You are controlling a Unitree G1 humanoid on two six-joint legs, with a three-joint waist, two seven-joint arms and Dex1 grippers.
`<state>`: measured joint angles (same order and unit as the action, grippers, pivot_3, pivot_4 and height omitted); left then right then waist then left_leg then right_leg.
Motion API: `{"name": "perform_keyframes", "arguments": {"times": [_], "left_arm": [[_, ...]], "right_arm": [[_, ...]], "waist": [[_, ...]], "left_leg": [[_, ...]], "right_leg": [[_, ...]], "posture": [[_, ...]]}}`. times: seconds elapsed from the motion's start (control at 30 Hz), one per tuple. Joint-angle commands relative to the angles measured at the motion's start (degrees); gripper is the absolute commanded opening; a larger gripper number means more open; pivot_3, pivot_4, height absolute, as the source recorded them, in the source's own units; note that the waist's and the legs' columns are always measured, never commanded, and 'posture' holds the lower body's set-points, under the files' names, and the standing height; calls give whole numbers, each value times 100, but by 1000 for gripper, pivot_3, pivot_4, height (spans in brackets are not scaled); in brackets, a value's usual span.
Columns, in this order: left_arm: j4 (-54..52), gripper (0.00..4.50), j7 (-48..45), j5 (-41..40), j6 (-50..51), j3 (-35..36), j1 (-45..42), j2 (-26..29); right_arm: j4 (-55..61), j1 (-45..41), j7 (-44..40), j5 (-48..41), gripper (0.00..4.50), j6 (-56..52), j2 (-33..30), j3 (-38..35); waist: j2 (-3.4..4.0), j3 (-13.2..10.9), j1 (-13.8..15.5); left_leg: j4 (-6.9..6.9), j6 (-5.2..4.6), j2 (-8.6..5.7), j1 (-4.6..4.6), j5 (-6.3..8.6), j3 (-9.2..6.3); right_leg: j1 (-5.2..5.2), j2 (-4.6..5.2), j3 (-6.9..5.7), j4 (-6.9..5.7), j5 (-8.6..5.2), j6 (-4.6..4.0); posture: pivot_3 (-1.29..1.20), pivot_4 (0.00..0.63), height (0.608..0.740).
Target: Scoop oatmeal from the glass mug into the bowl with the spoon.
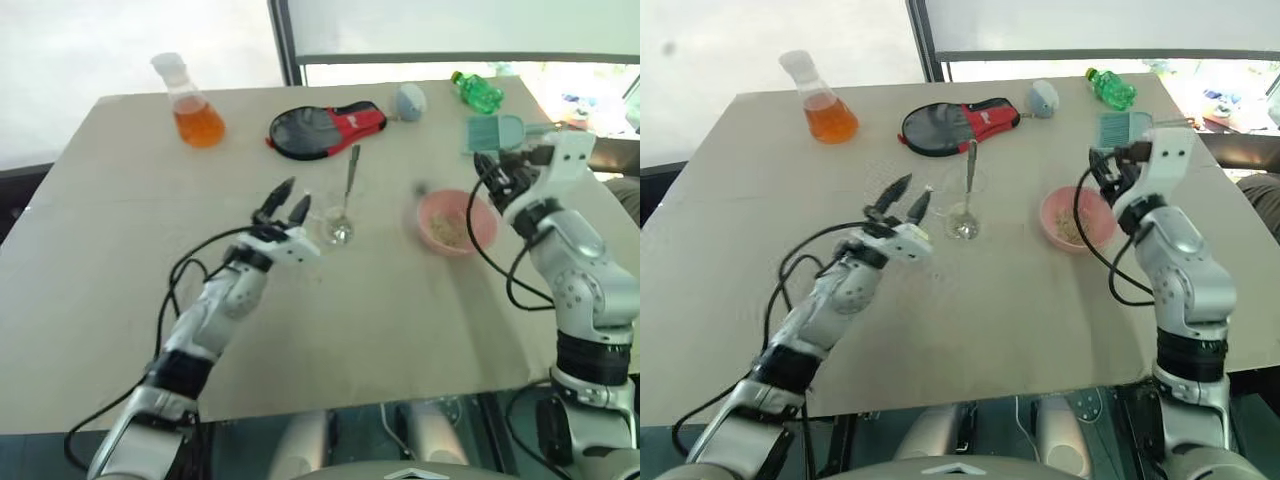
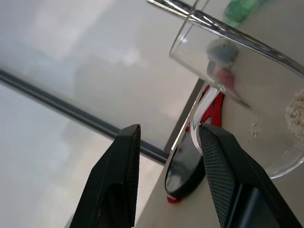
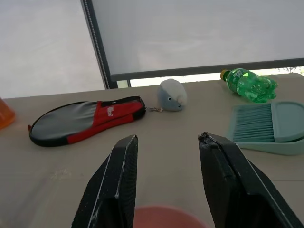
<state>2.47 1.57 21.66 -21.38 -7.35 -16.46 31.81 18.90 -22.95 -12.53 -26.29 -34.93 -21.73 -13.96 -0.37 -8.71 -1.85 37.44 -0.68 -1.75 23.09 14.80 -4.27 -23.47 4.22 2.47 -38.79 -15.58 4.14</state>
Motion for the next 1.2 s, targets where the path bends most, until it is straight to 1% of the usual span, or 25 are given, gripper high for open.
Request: {"name": "perform_keyframes", "arguments": {"times": [0.03, 0.1, 0.13, 0.2, 0.4, 0.57, 0.67, 0.77, 0.83, 0.9, 1.0, 1.07, 1.1, 1.13, 1.17, 1.2], "left_arm": [[-710, 2002, -858, -1313, -137, 424, 624, 179], [-843, 2002, -1046, -1545, -75, 604, 896, 185], [-887, 2002, -1157, -1762, 29, 682, 1004, 120], [-816, 2002, -1314, -1935, 58, 648, 1156, -46], [-719, 2002, -1509, -1910, -2, 584, 1321, -404], [-736, 2002, -1584, -1840, -60, 625, 1486, -521], [-874, 2002, -1847, -2177, 25, 590, 1690, -578], [-1071, 2002, -2319, -3050, 657, 620, 2013, -690], [-1179, 2002, -2571, -3568, 1197, 757, 2250, -670], [-1304, 2002, -2755, -3953, 1620, 914, 2481, -604], [-1468, 2002, -3098, -4126, 1698, 1096, 2823, -420], [-1591, 2002, -3377, -4367, 1735, 1212, 3041, -339], [-1629, 2532, -3450, -4398, 1756, 1250, 3112, -312], [-1650, 2744, -3522, -4435, 1767, 1294, 3186, -297], [-1688, 3153, -3621, -4509, 1776, 1339, 3275, -291], [-1732, 3755, -3678, -4549, 1833, 1375, 3378, -275]], "right_arm": [[494, 641, -724, -235, 2105, 713, -247, -511], [562, 1009, -975, -309, 2105, 957, -323, -648], [565, 1211, -1133, -297, 2105, 1069, -399, -692], [528, 1453, -1236, -317, 2105, 1177, -442, -788], [457, 1374, -1197, -297, 2105, 1415, -344, -682], [479, 1404, -1196, -280, 2105, 1494, -345, -647], [596, 1639, -1353, -367, 2105, 1556, -362, -680], [805, 2223, -1910, -659, 2105, 1666, -481, -764], [966, 2792, -2453, -891, 2105, 1727, -610, -789], [1067, 3385, -2931, -944, 2105, 1758, -783, -728], [996, 4206, -3535, -689, 2105, 1981, -1030, -505], [819, 4532, -3752, -570, 2105, 2174, -1066, -433], [743, 4609, -3787, -534, 2105, 2240, -1063, -424], [644, 4661, -3800, -467, 2105, 2327, -1045, -422], [537, 4701, -3838, -381, 2619, 2439, -1041, -411], [416, 4727, -3882, -274, 3007, 2595, -1036, -398]], "waist": [[0, 1, 3], [1, 1, -2], [0, 0, -3], [0, 0, -2], [-3, -4, -22], [-4, -4, -15], [-4, -4, -6], [-4, -4, 11], [-4, -4, 20], [-4, -6, 18], [-5, -6, 18], [-4, -7, 15], [-4, -8, 13], [-3, -9, 15], [-5, -9, 15], [-8, -10, 22]], "left_leg": [[0, -1, 0, -2, 0, 1], [-1, -2, 0, -8, 2, 4], [-1, -3, 1, -12, 2, 4], [1, -4, 1, -28, 2, 5], [2, -5, 1, -122, 3, 4], [1, -4, 3, -122, 3, -1], [1, -5, 4, -119, 3, -2], [-5, -5, 7, -116, 3, -5], [-5, -6, 10, -110, 4, -9], [-7, -9, 12, -111, 6, -9], [-8, -11, 15, -120, 8, -10], [-10, -11, 24, -130, 9, -9], [-13, -11, 32, -135, 9, -8], [-12, -11, 34, -135, 9, -7], [-11, -11, 32, -134, 9, -3], [-9, -11, 33, -136, 9, -2]], "right_leg": [[2, 1, 1, 3, 0, 0], [6, 0, 3, 4, 0, 0], [10, -1, 4, 3, 0, 0], [22, -4, 3, -5, 0, 0], [119, -14, 1, 0, -1, 1], [122, -14, -3, 6, -1, 1], [123, -12, -3, 11, -1, 1], [124, -11, -5, 23, -1, 1], [124, -11, -12, 33, -1, 1], [128, -12, -12, 40, -1, 1], [141, -13, -16, 49, -2, 1], [157, -17, -17, 65, -3, 0], [167, -21, -20, 81, -3, 0], [168, -20, -20, 84, -3, 0], [169, -17, -16, 86, -3, 0], [173, -16, -16, 89, -3, -1]], "posture": [[0, 150, 740], [0, 150, 740], [0, 150, 740], [0, 150, 740], [0, 150, 740], [0, 150, 740], [0, 150, 740], [0, 150, 740], [0, 150, 740], [0, 150, 740], [0, 150, 740], [0, 150, 740], [0, 150, 740], [0, 150, 740], [0, 150, 740], [0, 150, 740]]}}
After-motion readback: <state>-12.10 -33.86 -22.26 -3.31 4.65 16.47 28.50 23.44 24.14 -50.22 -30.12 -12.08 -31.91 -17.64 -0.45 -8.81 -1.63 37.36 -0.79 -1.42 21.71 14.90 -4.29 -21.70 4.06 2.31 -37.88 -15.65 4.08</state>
